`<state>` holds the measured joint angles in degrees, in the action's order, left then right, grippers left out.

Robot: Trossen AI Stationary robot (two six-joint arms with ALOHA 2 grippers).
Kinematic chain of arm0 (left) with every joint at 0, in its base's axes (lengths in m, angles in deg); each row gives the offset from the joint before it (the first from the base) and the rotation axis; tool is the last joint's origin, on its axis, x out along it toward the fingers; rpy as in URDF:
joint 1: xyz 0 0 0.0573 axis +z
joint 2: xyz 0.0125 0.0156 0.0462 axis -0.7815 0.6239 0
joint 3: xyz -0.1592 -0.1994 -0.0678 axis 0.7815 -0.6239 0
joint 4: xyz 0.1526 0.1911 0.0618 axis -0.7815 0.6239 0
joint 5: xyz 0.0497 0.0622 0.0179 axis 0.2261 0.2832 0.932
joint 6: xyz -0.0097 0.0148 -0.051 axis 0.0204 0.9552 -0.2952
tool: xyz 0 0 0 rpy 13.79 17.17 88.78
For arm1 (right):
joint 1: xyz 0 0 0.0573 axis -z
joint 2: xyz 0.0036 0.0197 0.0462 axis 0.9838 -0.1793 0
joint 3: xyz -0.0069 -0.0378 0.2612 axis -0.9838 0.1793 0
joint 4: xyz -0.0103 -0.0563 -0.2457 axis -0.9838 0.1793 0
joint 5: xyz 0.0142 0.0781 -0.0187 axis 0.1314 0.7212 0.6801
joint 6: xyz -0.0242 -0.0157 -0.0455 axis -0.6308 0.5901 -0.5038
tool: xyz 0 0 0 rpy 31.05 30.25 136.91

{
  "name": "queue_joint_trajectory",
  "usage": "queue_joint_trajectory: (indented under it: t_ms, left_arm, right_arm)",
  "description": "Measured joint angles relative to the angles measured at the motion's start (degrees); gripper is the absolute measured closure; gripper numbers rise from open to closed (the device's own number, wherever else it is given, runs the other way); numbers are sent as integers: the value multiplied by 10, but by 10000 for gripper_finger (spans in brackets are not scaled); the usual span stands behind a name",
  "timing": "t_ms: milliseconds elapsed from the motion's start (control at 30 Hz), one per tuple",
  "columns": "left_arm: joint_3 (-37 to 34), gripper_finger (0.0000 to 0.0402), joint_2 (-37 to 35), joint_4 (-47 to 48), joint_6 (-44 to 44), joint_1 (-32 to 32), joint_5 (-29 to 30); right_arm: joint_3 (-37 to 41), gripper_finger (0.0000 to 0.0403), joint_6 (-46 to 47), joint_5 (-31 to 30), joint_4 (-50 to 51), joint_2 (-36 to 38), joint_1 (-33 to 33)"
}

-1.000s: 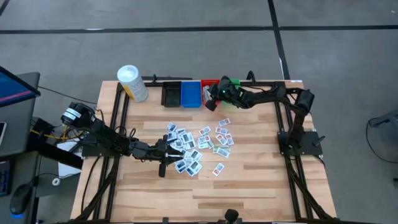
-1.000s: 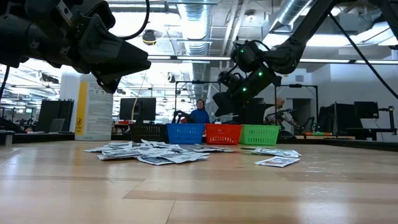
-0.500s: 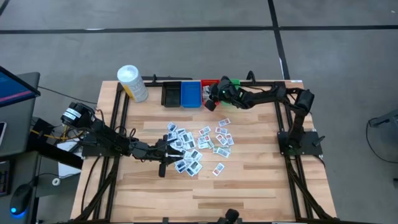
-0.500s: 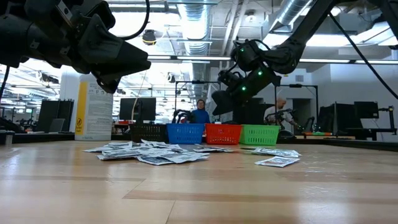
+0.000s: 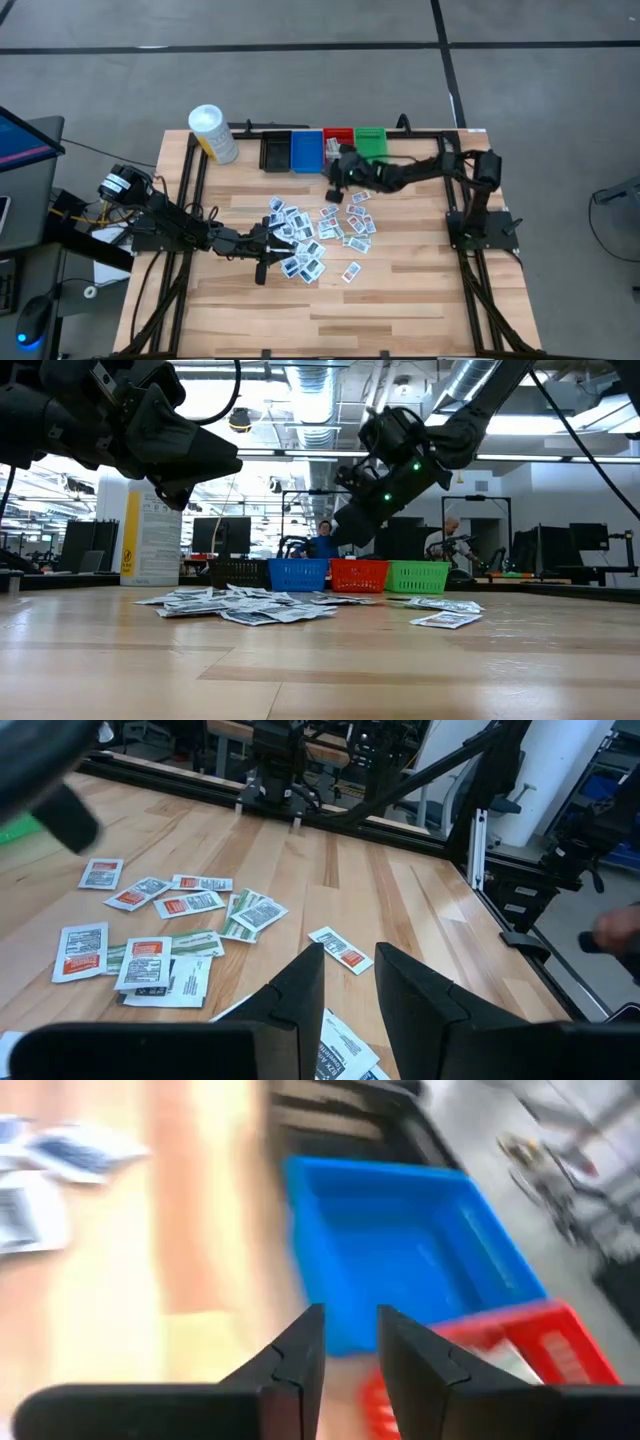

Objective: Pick & Place First Aid Supplies
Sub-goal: Put the green bandage pack into the red bin

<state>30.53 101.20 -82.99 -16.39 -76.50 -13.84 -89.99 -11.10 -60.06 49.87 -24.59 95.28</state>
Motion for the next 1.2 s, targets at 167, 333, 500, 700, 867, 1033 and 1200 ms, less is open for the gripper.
queue_joint_trajectory:
  t_ms: [167, 333, 500, 700, 867, 1033, 1200]
  left_arm:
    - [0, 309, 0, 0, 0, 0, 0]
    - [0, 309, 0, 2, 0, 0, 0]
    - [0, 309, 0, 4, 0, 0, 0]
    - [0, 309, 0, 5, 0, 0, 0]
    - [0, 309, 0, 5, 0, 0, 0]
    - [0, 309, 0, 4, -2, 0, 0]
    - [0, 309, 0, 4, -2, 0, 0]
  right_arm:
    - [0, 326, -42, 0, 15, 0, -65]
    - [0, 327, -43, 0, 78, 10, -113]
    - [1, 327, -22, -1, 196, 42, -157]
    - [0, 327, 65, 32, 294, 93, -205]
    - [0, 327, 135, 50, 334, 97, -233]
    - [1, 327, 158, 57, 345, 74, -247]
    - [1, 320, 173, 60, 346, 66, -243]
